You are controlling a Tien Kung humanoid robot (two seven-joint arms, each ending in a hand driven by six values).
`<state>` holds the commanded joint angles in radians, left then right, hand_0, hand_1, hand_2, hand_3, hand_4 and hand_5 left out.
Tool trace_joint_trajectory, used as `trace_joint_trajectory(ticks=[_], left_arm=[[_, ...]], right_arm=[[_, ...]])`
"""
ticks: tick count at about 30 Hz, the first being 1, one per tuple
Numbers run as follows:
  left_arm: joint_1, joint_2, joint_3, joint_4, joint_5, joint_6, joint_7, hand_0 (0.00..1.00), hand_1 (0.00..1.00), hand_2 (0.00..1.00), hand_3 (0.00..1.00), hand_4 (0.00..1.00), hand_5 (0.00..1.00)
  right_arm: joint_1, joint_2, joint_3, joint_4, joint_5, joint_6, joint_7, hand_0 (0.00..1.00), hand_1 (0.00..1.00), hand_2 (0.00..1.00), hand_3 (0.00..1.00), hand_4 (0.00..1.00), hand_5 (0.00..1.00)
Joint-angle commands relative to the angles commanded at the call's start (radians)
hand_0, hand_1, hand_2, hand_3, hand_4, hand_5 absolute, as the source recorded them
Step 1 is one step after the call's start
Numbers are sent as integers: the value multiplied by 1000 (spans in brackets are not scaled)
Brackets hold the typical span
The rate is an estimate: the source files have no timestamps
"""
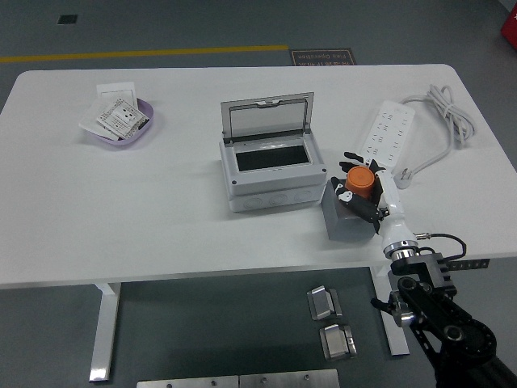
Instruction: Pick up the cylinder from the cube,place it in the box,flap close box
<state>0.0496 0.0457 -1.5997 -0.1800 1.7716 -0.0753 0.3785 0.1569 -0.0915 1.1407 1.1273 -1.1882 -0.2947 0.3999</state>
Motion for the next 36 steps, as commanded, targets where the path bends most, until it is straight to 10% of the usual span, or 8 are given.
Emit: trace_joint_trajectory(ticks=[3,4,9,10,27,28,36], left_arm=[[0,0,0,0,-1,0,-1,676,684,604,663,665,407],[0,-1,2,0,-2,0,-1,676,684,603,663,665,407],[-1,-2,13,0,-15,1,-6,676,684,603,663,665,407],[-1,-2,15,0,-17,2,-7,674,684,602,663,665,406],[-6,-1,24,0,-30,7,-21,673,683,604,664,666,409],[-6,-2,25,0,-31,7,-22,673,683,604,664,666,409],[-8,-2,33,0,-37,8,-26,673,682,604,665,667,409]], right_arm=[[0,0,-1,4,2,-1,-2,733,695,639,654,450,2],[0,-1,-2,6,2,-2,-4,734,657,601,634,257,2],[0,-4,0,16,-3,-4,-19,734,657,601,634,257,2],[0,-5,1,17,-5,-4,-22,741,625,567,584,2,2],[5,-16,-1,18,-21,-14,-48,585,524,475,385,2,2],[6,-16,0,18,-21,-16,-48,510,373,384,303,2,2],[14,-21,0,20,-16,-22,-39,498,280,357,293,2,2]])
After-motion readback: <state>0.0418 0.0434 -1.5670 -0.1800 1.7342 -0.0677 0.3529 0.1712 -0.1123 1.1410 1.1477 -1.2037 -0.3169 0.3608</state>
